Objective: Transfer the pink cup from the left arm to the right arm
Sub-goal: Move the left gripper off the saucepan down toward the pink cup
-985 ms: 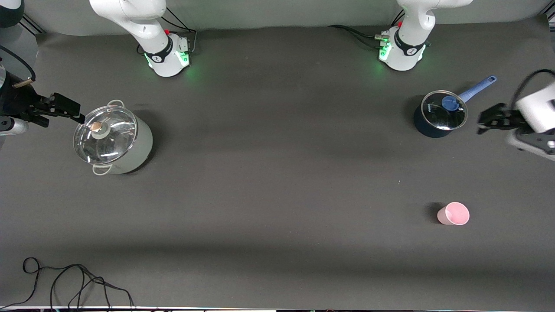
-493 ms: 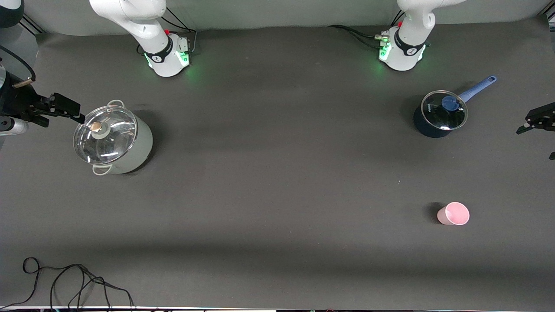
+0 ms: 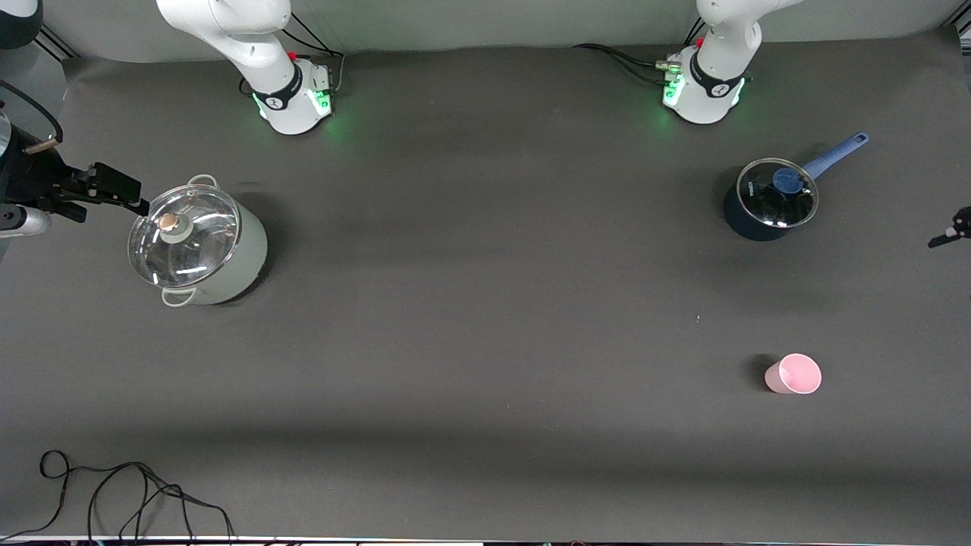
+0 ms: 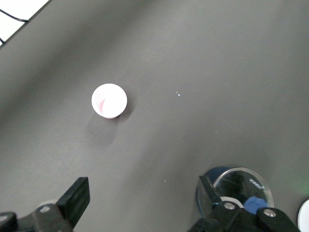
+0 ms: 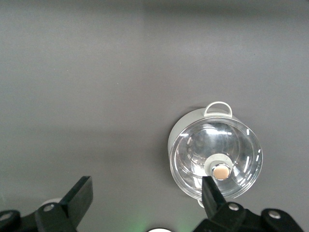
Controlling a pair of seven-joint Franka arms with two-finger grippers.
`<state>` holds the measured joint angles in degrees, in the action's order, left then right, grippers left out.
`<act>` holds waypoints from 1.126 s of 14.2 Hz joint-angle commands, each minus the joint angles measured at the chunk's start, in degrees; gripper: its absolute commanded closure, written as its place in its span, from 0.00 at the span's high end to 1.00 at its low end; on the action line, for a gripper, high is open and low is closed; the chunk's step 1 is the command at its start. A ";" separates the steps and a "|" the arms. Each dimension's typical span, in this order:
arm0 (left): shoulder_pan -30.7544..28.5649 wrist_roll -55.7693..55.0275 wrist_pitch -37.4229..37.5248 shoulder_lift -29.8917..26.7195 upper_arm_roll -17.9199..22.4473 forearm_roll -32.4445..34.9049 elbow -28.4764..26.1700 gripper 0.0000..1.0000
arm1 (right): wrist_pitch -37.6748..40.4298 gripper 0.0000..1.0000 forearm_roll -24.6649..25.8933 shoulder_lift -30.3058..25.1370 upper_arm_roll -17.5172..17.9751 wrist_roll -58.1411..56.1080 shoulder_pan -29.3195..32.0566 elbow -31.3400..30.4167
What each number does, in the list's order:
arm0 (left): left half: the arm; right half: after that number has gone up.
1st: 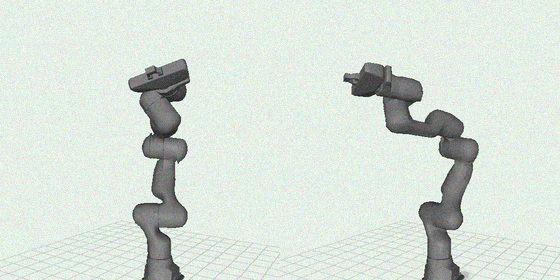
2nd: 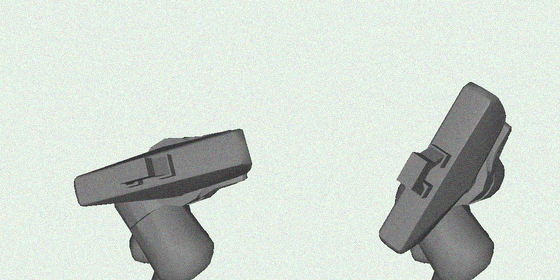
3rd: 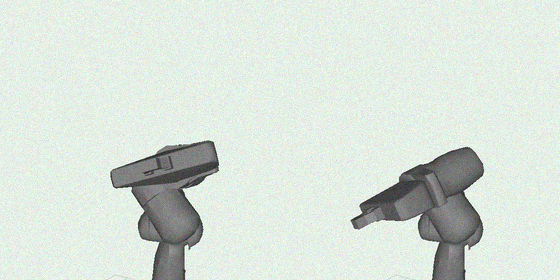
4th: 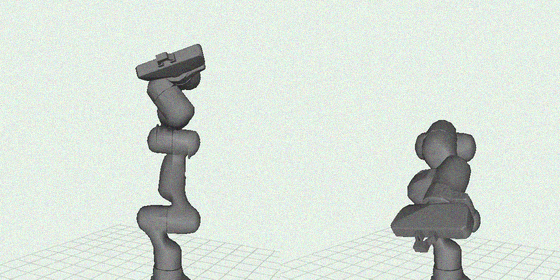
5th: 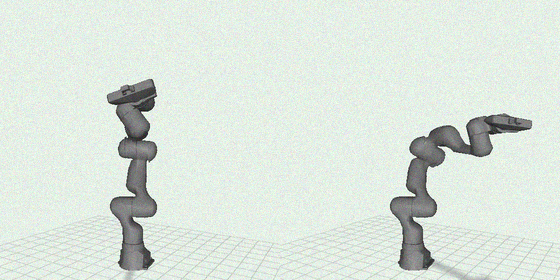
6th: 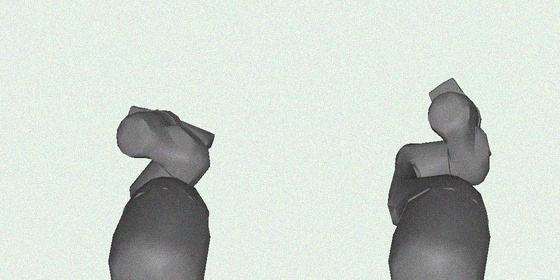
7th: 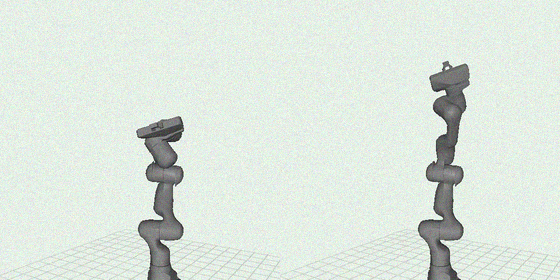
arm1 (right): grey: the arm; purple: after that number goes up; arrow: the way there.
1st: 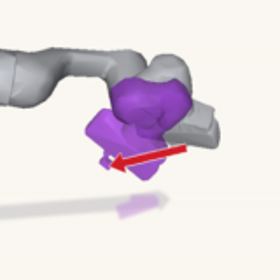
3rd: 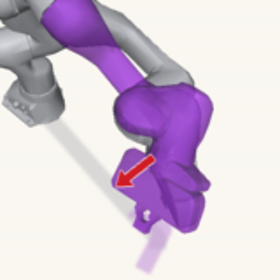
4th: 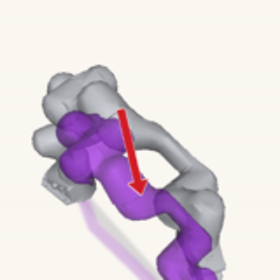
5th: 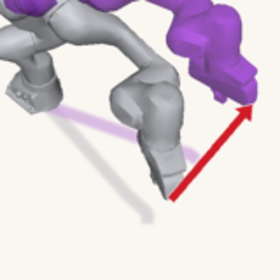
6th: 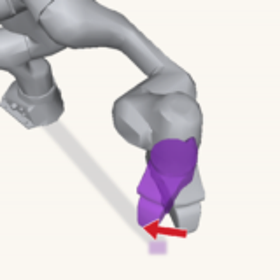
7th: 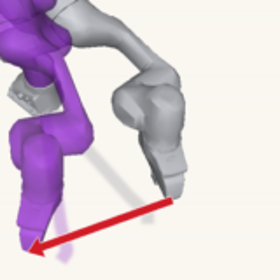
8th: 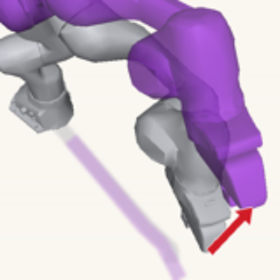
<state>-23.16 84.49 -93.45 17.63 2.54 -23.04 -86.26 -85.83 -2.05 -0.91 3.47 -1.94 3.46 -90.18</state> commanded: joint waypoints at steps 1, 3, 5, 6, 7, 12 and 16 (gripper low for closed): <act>-4.78 13.02 -1.99 7.21 -0.52 -7.61 1.18 1.00 | 0.31 1.00 0.29 -0.06 -0.13 0.27 -0.21 0.09; -7.07 21.73 -2.52 12.22 -0.52 -13.67 1.00 1.00 | 0.31 1.00 0.29 -0.06 -0.13 0.18 -0.21 0.09; -8.83 30.43 -3.66 16.97 -0.52 -20.00 0.83 1.00 | 0.31 1.00 0.29 -0.15 -0.13 0.10 -0.21 0.09; -9.36 34.30 -3.76 19.52 -0.52 -23.77 0.83 1.00 | 0.31 1.00 0.29 -0.15 -0.22 0.10 -0.21 0.00; -9.62 38.08 -3.84 21.81 -0.52 -27.81 0.83 1.00 | 0.31 1.00 0.29 -0.15 -0.22 0.10 -0.21 -0.09; -9.45 51.37 -9.90 28.41 -0.87 -43.03 -3.39 1.00 | 0.31 1.00 0.29 -0.32 -0.13 0.10 -0.21 -0.26; -8.75 58.85 -10.78 33.86 -0.95 -52.88 -3.39 1.00 | 0.31 1.00 0.29 -0.32 -0.22 0.01 -0.21 -0.26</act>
<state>-32.25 139.51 -103.35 50.15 1.57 -71.94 -89.49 -85.66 -2.05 -0.90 3.47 -1.94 3.47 -90.38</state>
